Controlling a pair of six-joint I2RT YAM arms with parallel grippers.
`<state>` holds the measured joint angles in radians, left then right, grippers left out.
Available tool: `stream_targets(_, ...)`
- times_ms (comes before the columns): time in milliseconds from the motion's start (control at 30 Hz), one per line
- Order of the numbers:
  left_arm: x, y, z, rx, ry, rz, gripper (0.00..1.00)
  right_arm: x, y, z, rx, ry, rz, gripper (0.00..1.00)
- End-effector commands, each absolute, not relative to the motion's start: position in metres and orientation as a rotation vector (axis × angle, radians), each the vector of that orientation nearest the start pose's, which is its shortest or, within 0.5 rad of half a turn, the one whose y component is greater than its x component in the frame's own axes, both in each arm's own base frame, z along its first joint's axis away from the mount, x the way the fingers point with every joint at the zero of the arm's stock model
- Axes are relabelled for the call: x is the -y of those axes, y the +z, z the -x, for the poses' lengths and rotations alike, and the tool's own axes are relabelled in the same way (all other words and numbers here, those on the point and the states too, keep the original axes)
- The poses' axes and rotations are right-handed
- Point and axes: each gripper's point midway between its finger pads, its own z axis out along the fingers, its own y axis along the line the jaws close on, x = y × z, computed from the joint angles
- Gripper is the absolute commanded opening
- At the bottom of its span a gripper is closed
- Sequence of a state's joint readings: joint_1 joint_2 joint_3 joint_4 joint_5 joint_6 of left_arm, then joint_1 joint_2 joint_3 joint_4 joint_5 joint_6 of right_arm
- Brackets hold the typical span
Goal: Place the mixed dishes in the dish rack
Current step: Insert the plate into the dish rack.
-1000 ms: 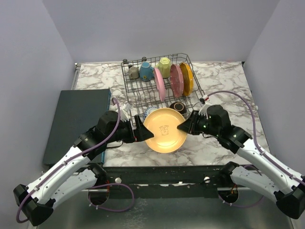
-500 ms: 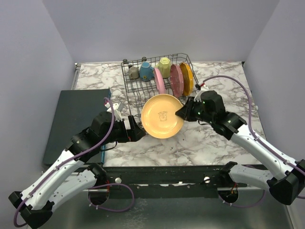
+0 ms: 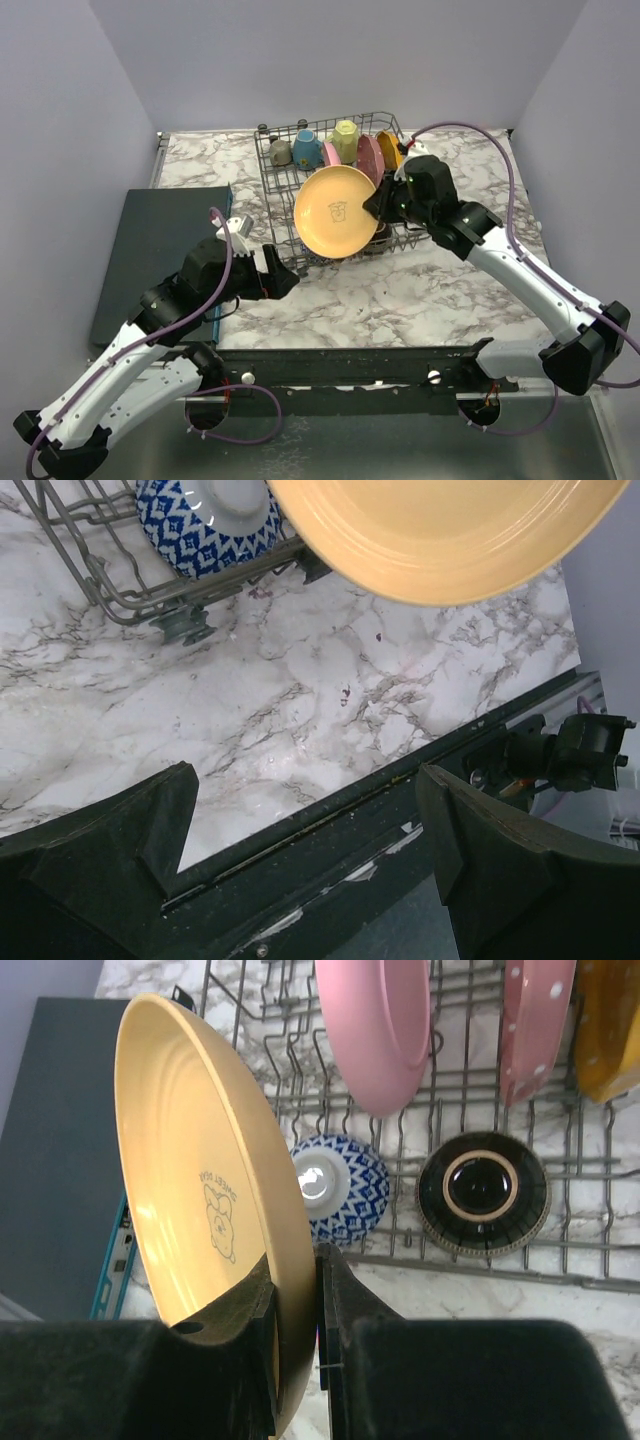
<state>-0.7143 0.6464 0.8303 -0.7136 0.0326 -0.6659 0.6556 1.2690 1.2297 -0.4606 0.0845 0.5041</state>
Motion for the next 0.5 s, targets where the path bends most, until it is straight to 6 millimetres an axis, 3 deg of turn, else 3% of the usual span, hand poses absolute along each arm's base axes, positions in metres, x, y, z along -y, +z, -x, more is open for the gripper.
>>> stream_targets(0,0.166,0.244,-0.165,-2.113,-0.786,-0.084,0.99,-0.241,0.289,-0.326,-2.073,0.530,0.106,0.00)
stream_targets(467,0.142,0.263,-0.159,-1.933,-0.801,-0.009,0.99,-0.265,0.316,-0.366,-2.036,0.347,0.112,0.00)
